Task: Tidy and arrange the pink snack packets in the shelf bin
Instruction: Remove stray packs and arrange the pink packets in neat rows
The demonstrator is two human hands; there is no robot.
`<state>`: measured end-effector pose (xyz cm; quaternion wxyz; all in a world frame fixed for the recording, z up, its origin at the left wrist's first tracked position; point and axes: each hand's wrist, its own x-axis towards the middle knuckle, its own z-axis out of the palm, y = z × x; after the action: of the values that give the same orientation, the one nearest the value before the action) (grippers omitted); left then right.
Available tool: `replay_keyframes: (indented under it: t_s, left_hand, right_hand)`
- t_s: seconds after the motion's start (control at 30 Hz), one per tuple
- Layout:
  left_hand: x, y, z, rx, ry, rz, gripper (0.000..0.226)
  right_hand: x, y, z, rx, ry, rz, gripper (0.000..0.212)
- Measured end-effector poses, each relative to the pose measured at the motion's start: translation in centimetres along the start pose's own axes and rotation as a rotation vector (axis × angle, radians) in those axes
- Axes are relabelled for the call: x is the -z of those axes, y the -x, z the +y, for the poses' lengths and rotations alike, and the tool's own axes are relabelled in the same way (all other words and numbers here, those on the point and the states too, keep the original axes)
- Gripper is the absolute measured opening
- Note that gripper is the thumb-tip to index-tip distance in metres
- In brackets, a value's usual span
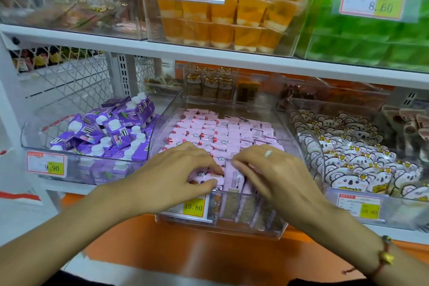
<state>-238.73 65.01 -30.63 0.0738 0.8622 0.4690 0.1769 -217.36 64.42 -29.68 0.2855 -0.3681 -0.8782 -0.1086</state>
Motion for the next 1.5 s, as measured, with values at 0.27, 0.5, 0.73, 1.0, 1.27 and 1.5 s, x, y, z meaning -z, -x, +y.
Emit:
replay_keyframes:
  t_s: [0.27, 0.5, 0.73, 1.0, 1.27, 1.5]
  left_hand:
    - [-0.3, -0.1, -0.2, 0.005, 0.074, 0.051, 0.032]
    - [-1.5, -1.3, 2.2, 0.080, 0.305, 0.274, 0.047]
    - [-1.7, -1.2, 1.4, 0.091, 0.503, 0.189, 0.035]
    - [1.2, -1.7, 1.6, 0.190, 1.116, 0.533, 0.032]
    - [1.0, -1.5, 2.3, 0.410, 1.572, 0.367, 0.035]
    - [0.1, -1.5, 2.2, 0.376, 1.122, 0.260, 0.062]
  right_hand:
    - [-0.6, -1.1, 1.2, -0.333, -0.400, 0.242, 0.021]
    - [-0.3, -0.9, 1.4, -0.340, -0.513, 0.028, 0.006]
    - [1.7, 1.2, 2.1, -0.333, -0.287, -0.182, 0.028]
    - [1.5, 0.7, 1.2, -0.238, -0.017, -0.334, 0.024]
    - [2.0, -0.6, -0.1, 0.003, -0.217, 0.038, 0.079]
    - [2.6, -0.9, -0.1, -0.388, -0.707, 0.304, 0.019]
